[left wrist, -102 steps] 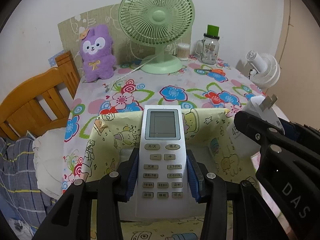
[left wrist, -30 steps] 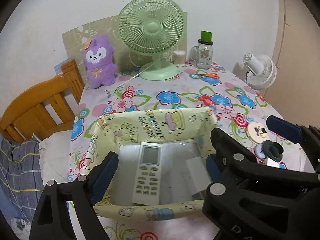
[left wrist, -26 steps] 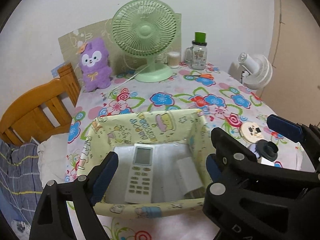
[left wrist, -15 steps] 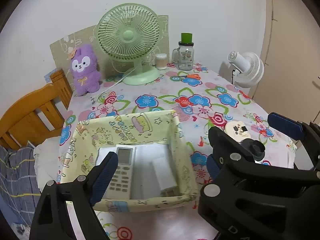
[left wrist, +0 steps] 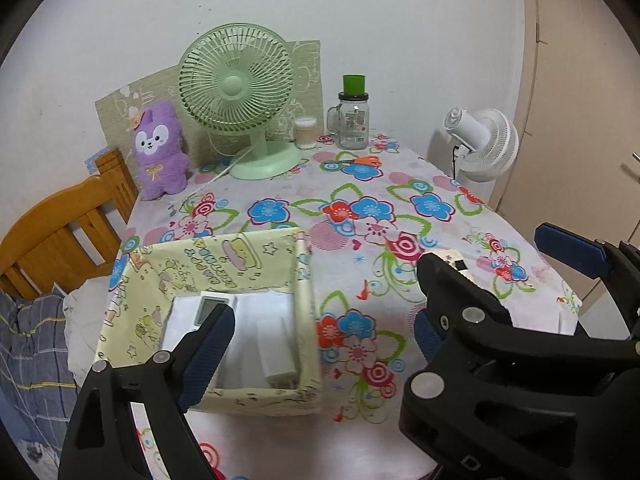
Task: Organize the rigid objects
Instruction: 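Move the left gripper to the white square block and grasp it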
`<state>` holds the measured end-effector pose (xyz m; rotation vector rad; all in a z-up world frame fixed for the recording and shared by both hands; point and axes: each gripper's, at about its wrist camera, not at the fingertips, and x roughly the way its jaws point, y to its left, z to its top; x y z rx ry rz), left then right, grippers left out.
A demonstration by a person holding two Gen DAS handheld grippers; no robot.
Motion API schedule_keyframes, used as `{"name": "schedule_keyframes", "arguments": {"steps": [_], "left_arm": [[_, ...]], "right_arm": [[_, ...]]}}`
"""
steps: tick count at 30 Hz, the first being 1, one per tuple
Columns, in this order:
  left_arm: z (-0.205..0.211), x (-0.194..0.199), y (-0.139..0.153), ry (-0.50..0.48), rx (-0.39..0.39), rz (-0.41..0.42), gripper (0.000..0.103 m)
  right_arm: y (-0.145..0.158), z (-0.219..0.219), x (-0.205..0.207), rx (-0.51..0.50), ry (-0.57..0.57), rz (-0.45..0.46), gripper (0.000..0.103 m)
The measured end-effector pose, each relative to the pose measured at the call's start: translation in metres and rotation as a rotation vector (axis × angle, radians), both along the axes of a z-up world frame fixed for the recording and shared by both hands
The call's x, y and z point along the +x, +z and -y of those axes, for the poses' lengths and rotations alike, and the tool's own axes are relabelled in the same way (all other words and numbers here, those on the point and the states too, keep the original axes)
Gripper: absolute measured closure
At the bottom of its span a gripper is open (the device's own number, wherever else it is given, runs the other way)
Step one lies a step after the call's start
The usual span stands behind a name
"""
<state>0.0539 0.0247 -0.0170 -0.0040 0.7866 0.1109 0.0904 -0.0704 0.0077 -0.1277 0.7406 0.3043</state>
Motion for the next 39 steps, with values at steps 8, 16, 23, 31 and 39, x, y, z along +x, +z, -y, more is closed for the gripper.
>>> {"name": "schedule_keyframes", "arguments": {"steps": [8,16,23,31,39], "left_arm": [[0.032,-0.001,-0.005,-0.017,-0.018,0.01,0.01],[0.051,0.001,-0.016,-0.03,-0.031,-0.002,0.01],[0.062,0.003,-0.026,-0.035,-0.042,0.005,0.011],[0.074,0.01,-0.042,-0.031,-0.062,-0.011,0.011],[0.085,0.016,-0.067,-0.037,-0.076,-0.021,0.011]], "right_arm": [[-0.004,0.025,-0.003,-0.001,0.007,0.011,0.012],[-0.015,0.048,-0.002,0.0,0.002,0.002,0.012],[-0.026,0.062,0.001,0.006,0.02,-0.002,0.012],[-0.041,0.081,0.006,0.027,0.03,-0.014,0.012],[-0.066,0.099,0.013,0.029,0.029,-0.02,0.012]]}}
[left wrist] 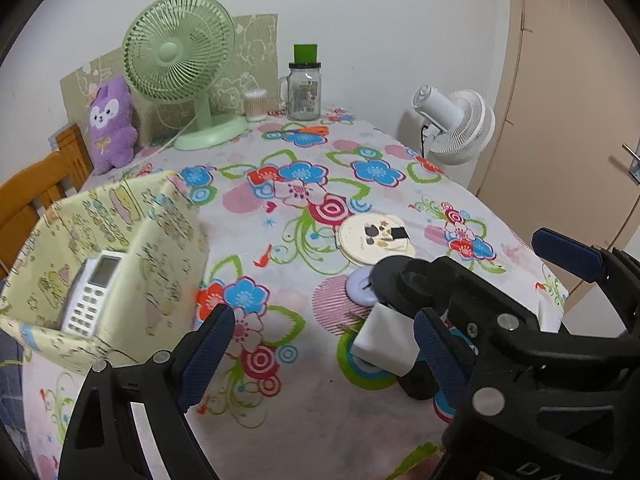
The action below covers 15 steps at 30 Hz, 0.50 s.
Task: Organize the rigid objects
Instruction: 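Move the left gripper to the white square block and grasp it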
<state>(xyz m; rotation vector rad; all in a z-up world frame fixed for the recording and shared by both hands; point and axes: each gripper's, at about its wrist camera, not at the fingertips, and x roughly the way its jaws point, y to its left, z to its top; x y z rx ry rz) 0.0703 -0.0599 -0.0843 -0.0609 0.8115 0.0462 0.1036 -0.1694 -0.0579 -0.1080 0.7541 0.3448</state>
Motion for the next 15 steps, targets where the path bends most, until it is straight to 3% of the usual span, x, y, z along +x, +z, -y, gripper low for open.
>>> {"name": "schedule_keyframes", "arguments": {"steps": [15], "left_arm": [[0.017,0.019,-0.035,-0.053,-0.019,-0.054,0.011]], "right_arm": [[-0.039,0.024,0.016,0.018,-0.053,-0.047,0.012]]}}
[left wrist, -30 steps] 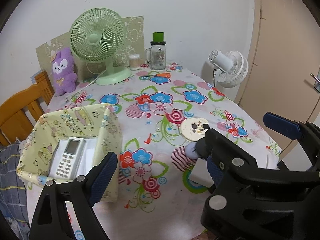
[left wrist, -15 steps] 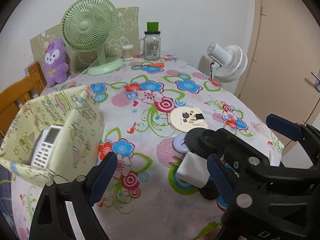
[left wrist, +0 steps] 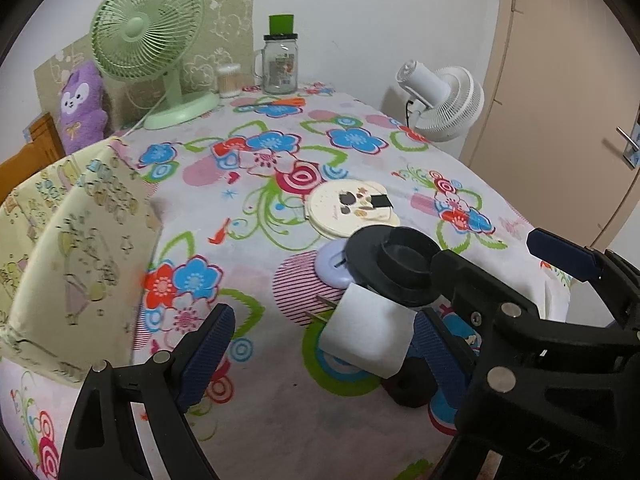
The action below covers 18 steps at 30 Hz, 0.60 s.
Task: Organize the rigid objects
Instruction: 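Move the left gripper to the white square block and grasp it, then lift the white block with the left gripper while the right gripper grasps the black key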
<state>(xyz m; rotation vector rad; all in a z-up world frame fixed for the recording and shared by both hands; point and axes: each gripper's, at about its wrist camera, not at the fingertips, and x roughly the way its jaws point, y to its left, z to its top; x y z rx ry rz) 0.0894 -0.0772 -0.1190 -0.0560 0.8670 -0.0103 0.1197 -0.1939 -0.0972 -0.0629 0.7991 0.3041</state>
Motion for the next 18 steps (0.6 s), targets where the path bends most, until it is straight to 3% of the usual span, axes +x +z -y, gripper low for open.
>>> {"name": "schedule_keyframes", "arguments": {"steps": [8,13,18], "left_arm": [[0.01,0.009,-0.014,-0.028,0.009,-0.027,0.012],[0.014,0.014,-0.022,-0.03,0.026,-0.044,0.02],[0.02,0.013,-0.021,-0.064,0.041,-0.026,0.035]], "right_arm": [[-0.018,0.015,0.007,0.015,-0.033,-0.041,0.012],[-0.027,0.018,0.01,0.005,-0.043,-0.058,0.012],[-0.03,0.016,0.012,0.005,-0.042,-0.068,0.012]]}}
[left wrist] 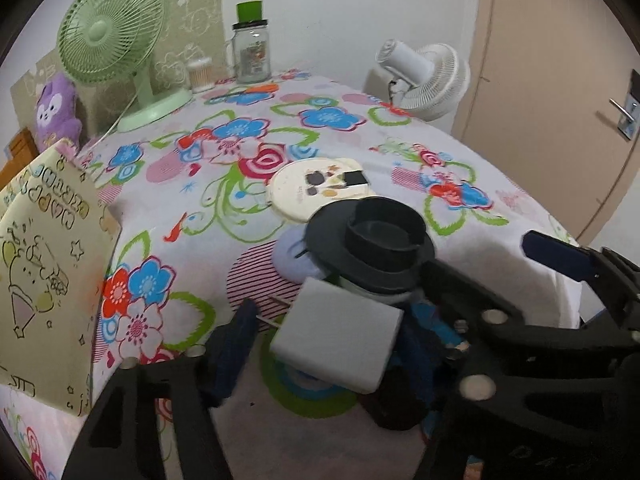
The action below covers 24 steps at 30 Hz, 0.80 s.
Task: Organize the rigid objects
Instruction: 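Lift the white block with the left gripper while the right gripper grasps the black key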
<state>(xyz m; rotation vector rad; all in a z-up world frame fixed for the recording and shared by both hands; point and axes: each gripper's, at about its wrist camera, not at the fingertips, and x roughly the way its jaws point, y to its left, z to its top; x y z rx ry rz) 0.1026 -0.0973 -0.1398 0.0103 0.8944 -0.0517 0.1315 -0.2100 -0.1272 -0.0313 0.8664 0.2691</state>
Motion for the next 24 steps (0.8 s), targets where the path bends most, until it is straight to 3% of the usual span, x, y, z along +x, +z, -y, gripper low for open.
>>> {"name": "schedule_keyframes", "arguments": {"steps": [9,24], "left_arm": [[-0.007,-0.01,0.005,0.015,0.043,0.027,0.035],[-0.043,-0.046,0.003,0.086,0.026,0.024,0.035]], "right_arm": [[0.001,-0.008,-0.007,0.0,0.01,0.005,0.012],[0.0,-0.034,-0.035,-0.009,0.042,0.015,0.012]]}}
